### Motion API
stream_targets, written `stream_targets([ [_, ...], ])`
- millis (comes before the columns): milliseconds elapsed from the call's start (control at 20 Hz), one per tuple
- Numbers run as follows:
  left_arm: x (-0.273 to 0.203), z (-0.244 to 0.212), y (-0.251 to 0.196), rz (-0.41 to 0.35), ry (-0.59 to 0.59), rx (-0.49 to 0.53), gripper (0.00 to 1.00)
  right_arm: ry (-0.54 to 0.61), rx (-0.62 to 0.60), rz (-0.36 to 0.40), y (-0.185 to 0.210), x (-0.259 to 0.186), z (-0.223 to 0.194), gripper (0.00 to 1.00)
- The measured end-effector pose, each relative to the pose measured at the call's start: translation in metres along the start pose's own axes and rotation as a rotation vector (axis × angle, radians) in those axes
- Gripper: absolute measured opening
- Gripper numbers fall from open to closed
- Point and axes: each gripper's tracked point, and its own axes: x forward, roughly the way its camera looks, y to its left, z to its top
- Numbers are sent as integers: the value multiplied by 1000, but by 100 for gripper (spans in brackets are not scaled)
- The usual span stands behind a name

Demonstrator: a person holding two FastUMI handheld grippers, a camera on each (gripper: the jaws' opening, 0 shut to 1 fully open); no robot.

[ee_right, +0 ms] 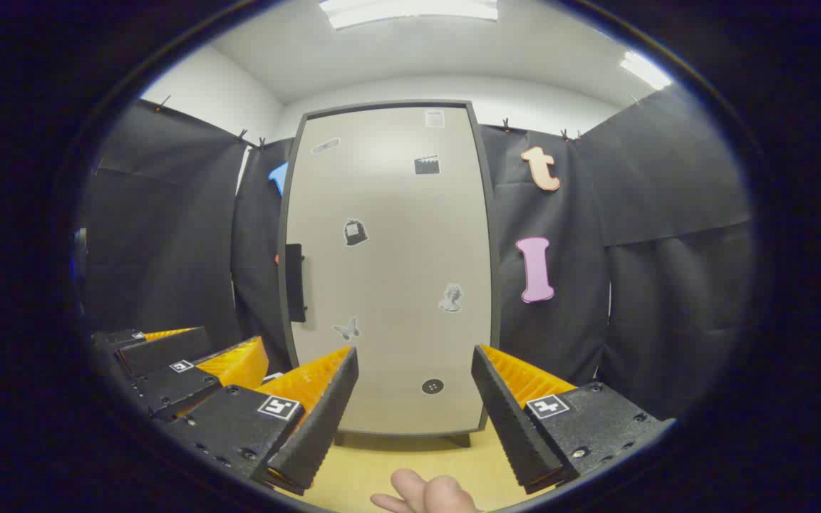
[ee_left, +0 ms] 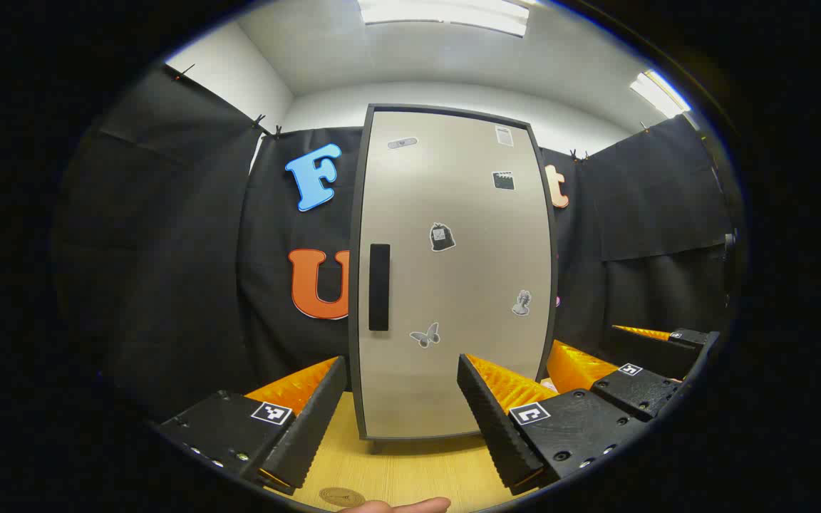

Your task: Open the cabinet door with the right hand, grasp the bottle in the cabinet with the left hand and place it on the coaster, then close the cabinet door with the right hand.

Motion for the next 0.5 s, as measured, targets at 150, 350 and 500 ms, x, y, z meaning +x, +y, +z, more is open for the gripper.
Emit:
stream_targets([
  [150,-2,-5,3,5,14,8,95,27,-13,20,5,-1,-8,98],
  [350,-2,-8,4,10,18,26,95,33,-29,16,2,-2,-9,100],
  [500,-2,-5,0,5,10,26,95,31,-22,12,-1,-2,-7,100],
])
